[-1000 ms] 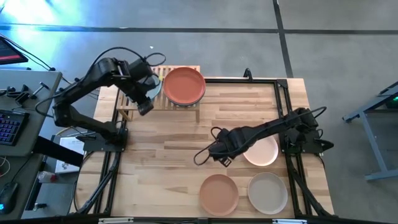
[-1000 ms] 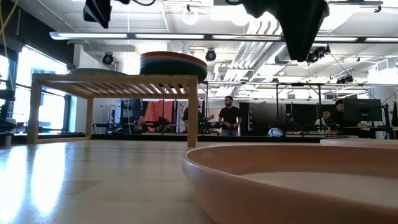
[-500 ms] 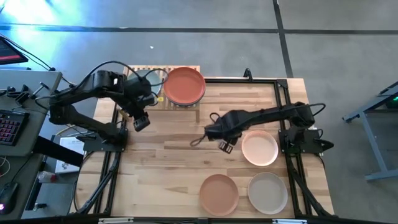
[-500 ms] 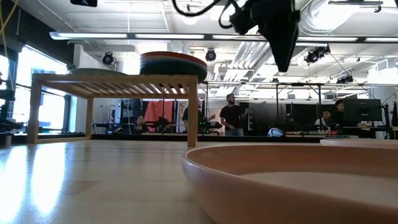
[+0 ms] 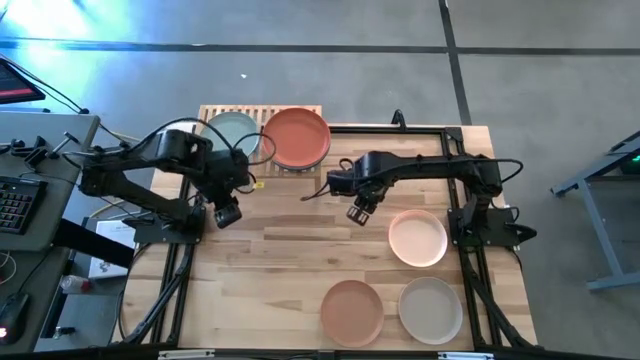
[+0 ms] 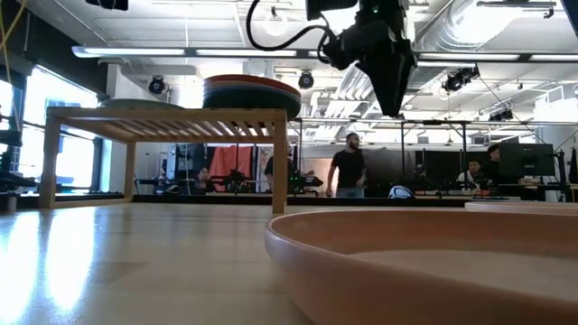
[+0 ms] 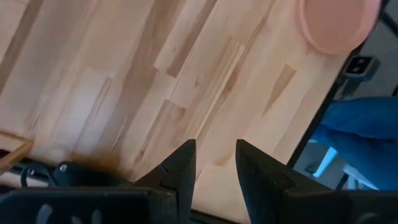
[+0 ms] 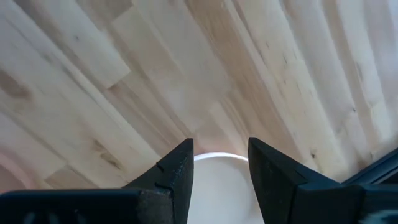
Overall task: Place and stack plates onto a shelf
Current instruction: Stack the light orange plate on top of the light green plate on the shelf
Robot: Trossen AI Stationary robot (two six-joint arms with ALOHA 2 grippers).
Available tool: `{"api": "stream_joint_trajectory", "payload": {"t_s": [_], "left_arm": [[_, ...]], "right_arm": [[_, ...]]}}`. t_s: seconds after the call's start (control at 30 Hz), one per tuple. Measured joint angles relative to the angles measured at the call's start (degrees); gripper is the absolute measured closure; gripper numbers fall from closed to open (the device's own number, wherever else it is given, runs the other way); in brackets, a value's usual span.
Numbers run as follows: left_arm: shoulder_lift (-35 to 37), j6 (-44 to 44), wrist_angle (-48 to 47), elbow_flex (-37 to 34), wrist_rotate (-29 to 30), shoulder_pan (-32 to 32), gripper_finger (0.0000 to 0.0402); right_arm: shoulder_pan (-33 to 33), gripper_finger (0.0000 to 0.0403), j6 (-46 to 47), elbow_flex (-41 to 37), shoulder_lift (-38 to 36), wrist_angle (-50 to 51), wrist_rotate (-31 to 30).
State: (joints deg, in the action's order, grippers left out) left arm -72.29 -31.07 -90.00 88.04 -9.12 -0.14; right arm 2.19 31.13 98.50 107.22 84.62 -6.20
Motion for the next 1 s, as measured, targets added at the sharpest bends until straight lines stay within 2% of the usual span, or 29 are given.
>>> {"api": "stream_joint_trajectory", "payload": {"t_s": [0.37, 0.6, 0.73, 1.0], "left_arm": [[-0.02, -0.82, -0.02, -1.52, 0.91, -2.65, 0.0298], [-0.02, 0.25, 0.00, -1.52, 1.02, -2.61, 0.0298], [-0.02, 0.66, 0.41, -1.52, 1.17, -2.61, 0.0298], [-0.02, -0.26, 0.68, -1.52, 1.37, -2.61, 0.0298]], "right_arm": [[-6.31, 0.0272, 9.57, 0.00, 0.00, -2.11, 0.80], [-9.70, 0.0277, 15.19, -0.13, -2.01, 5.71, -3.23], [-9.59, 0.0288, 16.62, -3.44, -8.58, 3.38, -4.34], [-7.80, 0.0297, 30.90, -18.34, -29.50, 5.31, -5.70]]}}
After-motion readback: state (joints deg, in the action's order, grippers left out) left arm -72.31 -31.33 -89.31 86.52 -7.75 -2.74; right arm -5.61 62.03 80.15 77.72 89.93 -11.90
